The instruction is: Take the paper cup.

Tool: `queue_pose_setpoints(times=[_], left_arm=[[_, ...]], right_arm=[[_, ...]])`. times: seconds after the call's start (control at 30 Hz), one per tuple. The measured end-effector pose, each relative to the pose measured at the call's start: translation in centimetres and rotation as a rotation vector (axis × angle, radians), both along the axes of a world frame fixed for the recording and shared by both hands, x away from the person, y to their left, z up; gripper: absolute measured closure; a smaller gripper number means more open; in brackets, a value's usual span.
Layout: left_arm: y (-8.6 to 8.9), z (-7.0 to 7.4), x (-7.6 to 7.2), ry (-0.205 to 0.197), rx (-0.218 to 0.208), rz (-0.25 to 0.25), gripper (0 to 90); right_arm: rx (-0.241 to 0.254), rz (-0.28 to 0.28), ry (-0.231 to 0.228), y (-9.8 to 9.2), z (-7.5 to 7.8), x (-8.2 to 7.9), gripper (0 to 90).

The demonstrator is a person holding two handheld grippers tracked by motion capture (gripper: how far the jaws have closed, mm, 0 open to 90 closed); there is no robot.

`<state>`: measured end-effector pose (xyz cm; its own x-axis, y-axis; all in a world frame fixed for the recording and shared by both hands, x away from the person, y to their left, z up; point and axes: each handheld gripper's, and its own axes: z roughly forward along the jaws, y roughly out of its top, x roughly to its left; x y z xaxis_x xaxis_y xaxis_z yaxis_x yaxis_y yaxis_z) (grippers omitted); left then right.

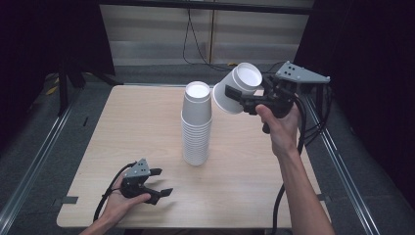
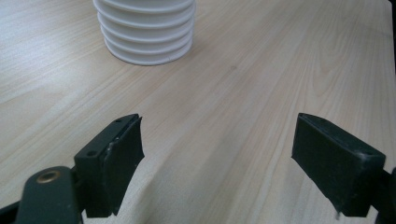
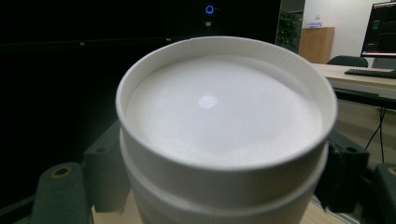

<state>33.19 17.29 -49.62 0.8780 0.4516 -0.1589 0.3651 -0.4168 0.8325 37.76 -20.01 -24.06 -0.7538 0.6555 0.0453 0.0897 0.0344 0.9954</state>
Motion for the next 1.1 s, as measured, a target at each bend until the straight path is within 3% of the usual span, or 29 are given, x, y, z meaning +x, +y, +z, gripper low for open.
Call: queue_pose_setpoints(times=[0.13, 0.5, 0.63, 0.93, 1.1], left_arm=[[0.0, 0.2, 0.1, -0.001, -0.004, 0.008, 16.0], [-0.4, 0.9, 0.1, -0.003, -0.045, 0.028, 15.9], [0.1, 1.3, 0.1, -0.001, -0.086, 0.052, 16.9], [0.0, 1.7, 0.3, 0.020, -0.129, 0.059, 18.1], [-0.3, 2.2, 0.7, 0.017, -0.129, 0.060, 18.0]], right_arm=[[-0.016, -0.030, -0.003, -0.5, -0.9, -0.3, 20.8], [-0.042, -0.022, 0.076, -1.3, -4.8, -0.6, 20.9], [-0.040, -0.006, 0.091, -1.4, -5.8, -0.9, 20.9], [-0.051, 0.027, 0.118, -0.9, -7.5, -1.3, 20.7], [-0.062, 0.051, 0.137, -0.4, -8.3, -1.8, 20.7]])
